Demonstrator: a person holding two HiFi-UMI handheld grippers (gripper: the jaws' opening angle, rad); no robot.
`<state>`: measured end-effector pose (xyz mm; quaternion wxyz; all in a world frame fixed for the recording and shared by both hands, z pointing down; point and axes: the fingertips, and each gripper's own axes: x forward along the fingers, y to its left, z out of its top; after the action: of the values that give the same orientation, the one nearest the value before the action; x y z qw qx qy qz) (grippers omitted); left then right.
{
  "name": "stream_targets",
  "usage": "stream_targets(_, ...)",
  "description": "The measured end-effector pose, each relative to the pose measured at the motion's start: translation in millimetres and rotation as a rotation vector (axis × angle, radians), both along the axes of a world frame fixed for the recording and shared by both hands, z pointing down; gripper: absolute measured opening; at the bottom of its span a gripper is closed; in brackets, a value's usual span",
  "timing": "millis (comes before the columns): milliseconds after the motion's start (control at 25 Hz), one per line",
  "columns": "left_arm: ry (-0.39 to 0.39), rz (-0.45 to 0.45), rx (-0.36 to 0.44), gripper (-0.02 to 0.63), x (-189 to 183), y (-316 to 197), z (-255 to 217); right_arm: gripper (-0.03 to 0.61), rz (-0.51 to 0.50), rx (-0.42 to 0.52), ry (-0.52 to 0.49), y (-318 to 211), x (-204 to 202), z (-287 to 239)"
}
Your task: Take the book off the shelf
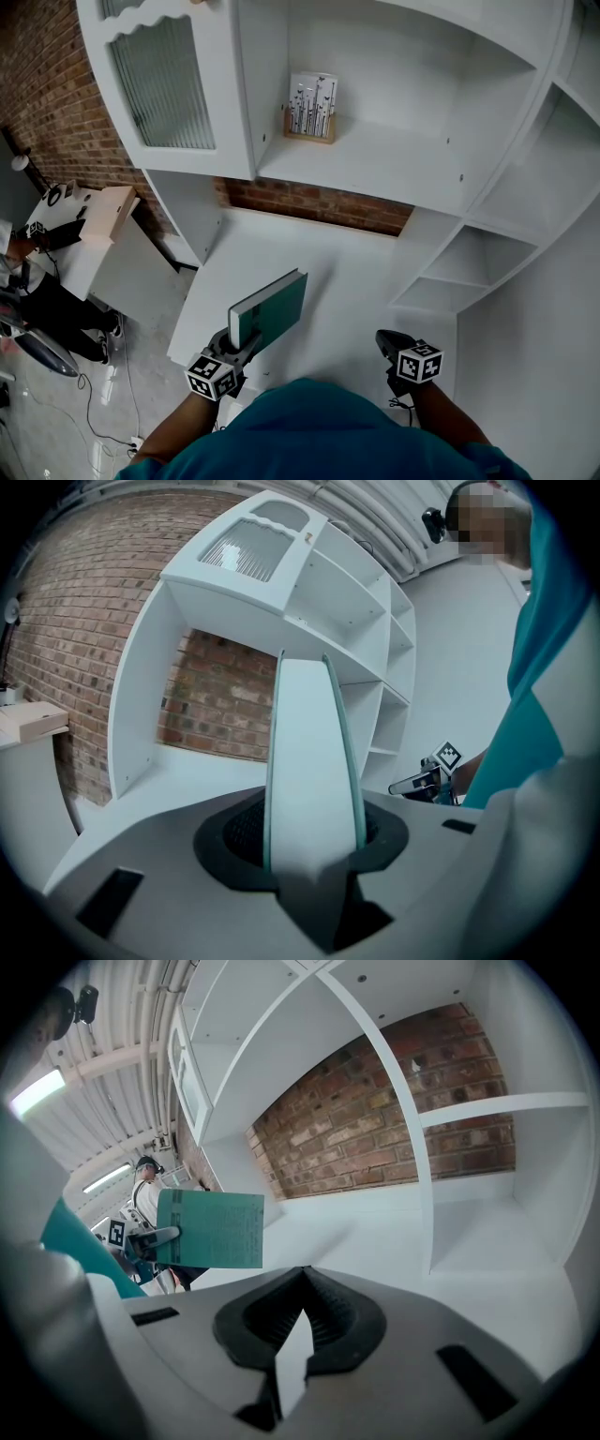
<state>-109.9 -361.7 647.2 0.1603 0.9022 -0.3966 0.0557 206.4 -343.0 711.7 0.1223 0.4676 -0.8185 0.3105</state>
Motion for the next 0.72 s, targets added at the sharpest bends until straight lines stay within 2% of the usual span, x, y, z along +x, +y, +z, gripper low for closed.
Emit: stream_targets(720, 0.009, -0.008, 0.002, 0.164, -1.3, -0.7, -0.3, 0.020, -0.013, 0.009, 0.013, -0.7, -1.4, -1.5)
